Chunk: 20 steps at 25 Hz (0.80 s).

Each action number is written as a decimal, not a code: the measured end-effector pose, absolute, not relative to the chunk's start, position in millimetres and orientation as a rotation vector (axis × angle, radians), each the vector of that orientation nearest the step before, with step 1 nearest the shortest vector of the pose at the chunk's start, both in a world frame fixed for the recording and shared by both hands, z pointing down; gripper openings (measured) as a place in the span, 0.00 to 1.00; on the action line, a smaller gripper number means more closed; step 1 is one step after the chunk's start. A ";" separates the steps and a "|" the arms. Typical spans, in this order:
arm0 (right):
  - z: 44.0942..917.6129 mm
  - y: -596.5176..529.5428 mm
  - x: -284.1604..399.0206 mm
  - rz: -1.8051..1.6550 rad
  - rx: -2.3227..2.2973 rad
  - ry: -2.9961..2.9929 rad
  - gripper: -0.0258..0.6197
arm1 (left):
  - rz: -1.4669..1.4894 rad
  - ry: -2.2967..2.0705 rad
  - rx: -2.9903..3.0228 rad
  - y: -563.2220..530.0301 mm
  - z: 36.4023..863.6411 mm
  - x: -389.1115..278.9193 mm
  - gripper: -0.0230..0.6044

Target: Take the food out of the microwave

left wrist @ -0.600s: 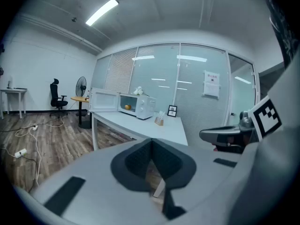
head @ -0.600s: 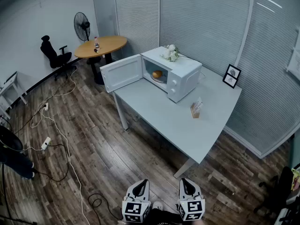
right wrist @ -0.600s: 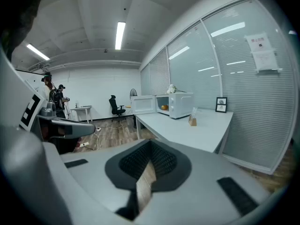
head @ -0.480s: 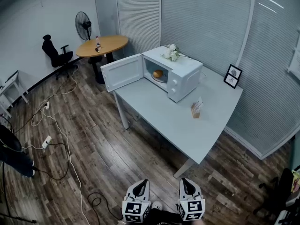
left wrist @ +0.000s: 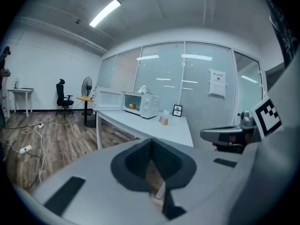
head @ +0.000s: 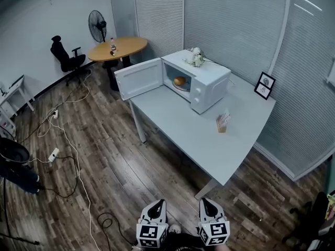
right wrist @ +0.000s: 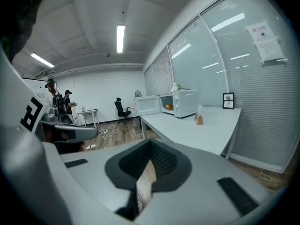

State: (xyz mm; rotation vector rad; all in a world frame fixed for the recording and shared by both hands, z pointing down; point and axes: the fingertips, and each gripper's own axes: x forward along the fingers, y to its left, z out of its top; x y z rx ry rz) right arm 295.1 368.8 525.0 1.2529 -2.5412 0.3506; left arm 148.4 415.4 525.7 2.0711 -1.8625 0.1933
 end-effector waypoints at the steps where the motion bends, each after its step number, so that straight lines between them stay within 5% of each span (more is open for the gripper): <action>1: 527.1 364.8 293.6 0.349 1.247 -2.540 0.04 | 0.191 -1.863 2.075 410.5 526.1 147.6 0.05; 20: 528.9 221.6 234.5 0.290 1.370 -2.455 0.04 | 0.199 -1.809 2.144 257.7 530.9 68.8 0.05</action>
